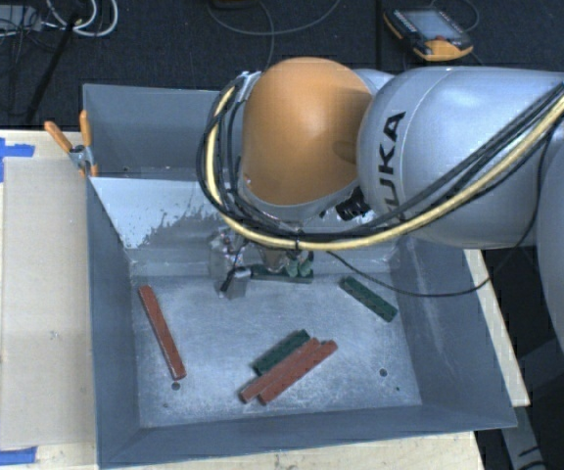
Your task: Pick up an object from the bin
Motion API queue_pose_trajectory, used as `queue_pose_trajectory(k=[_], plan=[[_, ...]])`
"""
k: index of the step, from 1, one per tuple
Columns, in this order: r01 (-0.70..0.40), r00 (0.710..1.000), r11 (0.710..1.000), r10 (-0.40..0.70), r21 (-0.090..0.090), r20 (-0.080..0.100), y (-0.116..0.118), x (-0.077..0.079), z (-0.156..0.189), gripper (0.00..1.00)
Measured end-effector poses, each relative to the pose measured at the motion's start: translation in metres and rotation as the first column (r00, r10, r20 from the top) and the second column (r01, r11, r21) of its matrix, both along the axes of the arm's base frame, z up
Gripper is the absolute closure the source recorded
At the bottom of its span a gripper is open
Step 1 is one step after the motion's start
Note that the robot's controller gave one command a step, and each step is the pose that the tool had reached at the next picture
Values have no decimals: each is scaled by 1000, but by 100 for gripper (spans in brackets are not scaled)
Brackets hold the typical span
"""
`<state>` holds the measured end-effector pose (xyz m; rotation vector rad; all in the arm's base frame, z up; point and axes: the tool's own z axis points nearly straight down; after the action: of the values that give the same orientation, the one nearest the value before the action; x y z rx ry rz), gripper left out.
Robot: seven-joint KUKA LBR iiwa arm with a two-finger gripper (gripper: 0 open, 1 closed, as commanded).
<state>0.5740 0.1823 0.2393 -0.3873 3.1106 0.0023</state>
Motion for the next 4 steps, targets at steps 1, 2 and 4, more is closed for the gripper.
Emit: queue_pose_trajectory(k=[1, 2, 4], plan=[[-75, 997, 997, 75, -4, -17, 24, -63, -69, 100], [-69, 998, 998, 69, -2, -8, 23, -59, -65, 0], [-288, 958, 958, 288, -5, -3, -58, -74, -79, 0]])
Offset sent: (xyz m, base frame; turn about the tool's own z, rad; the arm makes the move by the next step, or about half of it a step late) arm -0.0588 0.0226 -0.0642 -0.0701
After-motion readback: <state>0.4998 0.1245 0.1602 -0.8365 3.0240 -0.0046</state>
